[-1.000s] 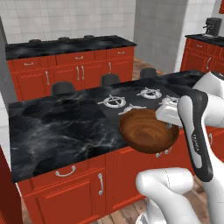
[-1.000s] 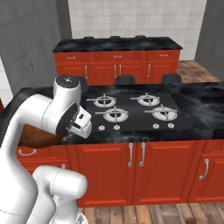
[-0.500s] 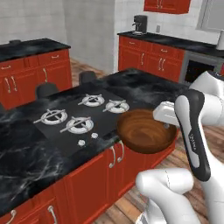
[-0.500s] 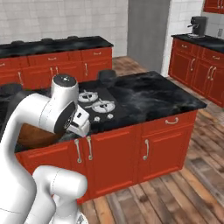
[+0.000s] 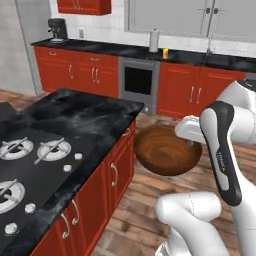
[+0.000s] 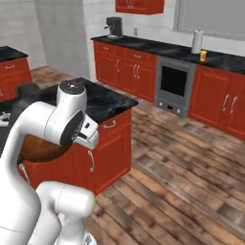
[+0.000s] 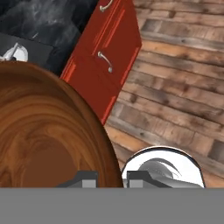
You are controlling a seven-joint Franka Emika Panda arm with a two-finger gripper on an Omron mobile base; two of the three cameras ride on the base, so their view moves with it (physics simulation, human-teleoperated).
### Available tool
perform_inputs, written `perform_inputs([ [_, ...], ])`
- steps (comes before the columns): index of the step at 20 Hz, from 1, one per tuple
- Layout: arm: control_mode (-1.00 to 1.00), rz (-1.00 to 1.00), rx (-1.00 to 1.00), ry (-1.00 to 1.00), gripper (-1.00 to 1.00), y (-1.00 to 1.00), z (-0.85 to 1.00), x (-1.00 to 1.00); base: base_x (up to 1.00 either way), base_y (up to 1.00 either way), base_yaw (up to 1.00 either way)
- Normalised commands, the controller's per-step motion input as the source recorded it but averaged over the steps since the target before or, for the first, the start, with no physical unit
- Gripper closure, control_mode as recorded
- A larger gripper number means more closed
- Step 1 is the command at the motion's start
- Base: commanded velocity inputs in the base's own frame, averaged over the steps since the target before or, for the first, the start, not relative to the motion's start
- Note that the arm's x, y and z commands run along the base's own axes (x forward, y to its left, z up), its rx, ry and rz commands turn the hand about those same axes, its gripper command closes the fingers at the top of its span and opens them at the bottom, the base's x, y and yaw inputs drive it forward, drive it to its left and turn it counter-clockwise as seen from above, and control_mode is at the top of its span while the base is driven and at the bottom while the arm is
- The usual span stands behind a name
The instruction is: Pick the cup and bowl from the counter and place them on the counter next to the sink.
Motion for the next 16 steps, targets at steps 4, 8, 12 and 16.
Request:
perform_inputs([
  [4, 1.0, 0.0, 0.0, 0.0, 1.0, 0.0, 0.0, 0.0, 0.18, -0.47, -0.62],
  [8, 1.0, 0.0, 0.0, 0.0, 1.0, 0.0, 0.0, 0.0, 0.24, -0.49, -0.6],
  [12, 1.0, 0.0, 0.0, 0.0, 1.0, 0.0, 0.0, 0.0, 0.59, -0.25, -0.52],
  [16, 1.0, 0.0, 0.0, 0.0, 1.0, 0.0, 0.0, 0.0, 1.0, -0.02, -0.34],
])
